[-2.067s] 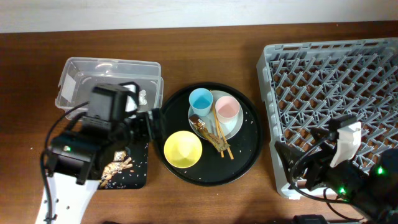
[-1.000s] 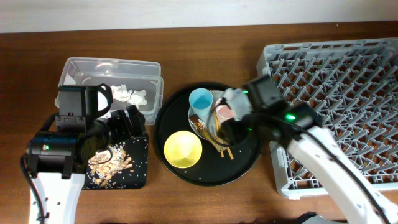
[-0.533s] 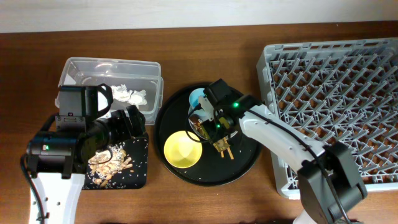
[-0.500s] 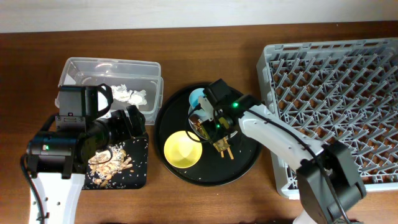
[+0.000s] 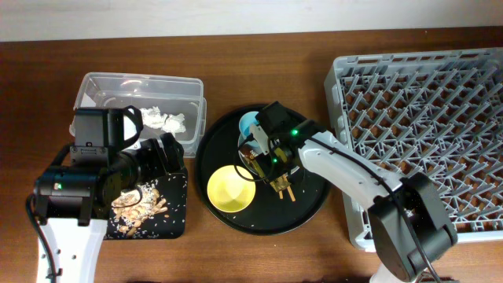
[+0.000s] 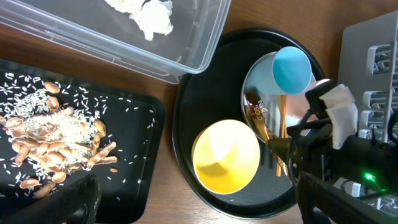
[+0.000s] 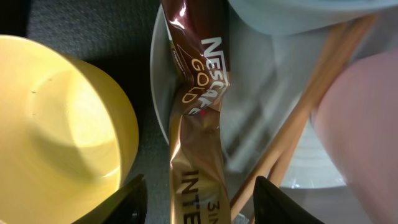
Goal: Sort waste into correct bins and load items into the dishwasher rack
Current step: 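Reach the right gripper to the gold Nescafe sachet on the plate and grasp it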
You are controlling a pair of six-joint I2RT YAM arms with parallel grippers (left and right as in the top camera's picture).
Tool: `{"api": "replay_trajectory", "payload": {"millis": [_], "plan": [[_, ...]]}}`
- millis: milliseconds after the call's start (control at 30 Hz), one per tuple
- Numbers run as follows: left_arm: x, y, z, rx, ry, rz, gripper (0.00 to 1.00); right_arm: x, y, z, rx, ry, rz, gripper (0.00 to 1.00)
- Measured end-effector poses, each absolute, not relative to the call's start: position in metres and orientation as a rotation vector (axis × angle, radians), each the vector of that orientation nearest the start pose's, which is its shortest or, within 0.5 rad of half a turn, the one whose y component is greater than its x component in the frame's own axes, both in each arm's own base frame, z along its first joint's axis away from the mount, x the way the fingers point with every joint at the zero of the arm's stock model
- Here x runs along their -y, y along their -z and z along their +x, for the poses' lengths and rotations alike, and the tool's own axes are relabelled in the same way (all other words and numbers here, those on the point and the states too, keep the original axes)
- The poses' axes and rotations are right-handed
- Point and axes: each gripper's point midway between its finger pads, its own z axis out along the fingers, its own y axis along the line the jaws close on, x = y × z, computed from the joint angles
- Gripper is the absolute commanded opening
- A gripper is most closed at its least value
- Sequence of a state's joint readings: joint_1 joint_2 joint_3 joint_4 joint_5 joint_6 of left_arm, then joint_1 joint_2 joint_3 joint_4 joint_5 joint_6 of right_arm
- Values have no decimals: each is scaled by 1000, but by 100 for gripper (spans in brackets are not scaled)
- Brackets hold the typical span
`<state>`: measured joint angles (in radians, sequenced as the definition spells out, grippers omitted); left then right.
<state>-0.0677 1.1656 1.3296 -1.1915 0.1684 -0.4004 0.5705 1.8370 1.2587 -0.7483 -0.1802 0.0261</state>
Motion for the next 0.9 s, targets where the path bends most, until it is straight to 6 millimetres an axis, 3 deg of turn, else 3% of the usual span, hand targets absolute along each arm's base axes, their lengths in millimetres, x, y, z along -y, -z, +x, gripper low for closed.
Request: {"api": "replay_trajectory", "payload": {"millis": [167,467,733,900], "plan": [[47,-247,271,-2599,385,-374,99,-236,-44,307,-2832,-357,-831,48],[47,-247,271,-2599,385,-374,99,-253,-43,288,-2818,-339,-936,49],[47,-247,271,-2599,385,-374,99,-240,-41,297,-2810,-205,-918,49],[47,-247,271,-2599,385,-374,100,-243,-42,303,-2781,-200,-909,50]]}}
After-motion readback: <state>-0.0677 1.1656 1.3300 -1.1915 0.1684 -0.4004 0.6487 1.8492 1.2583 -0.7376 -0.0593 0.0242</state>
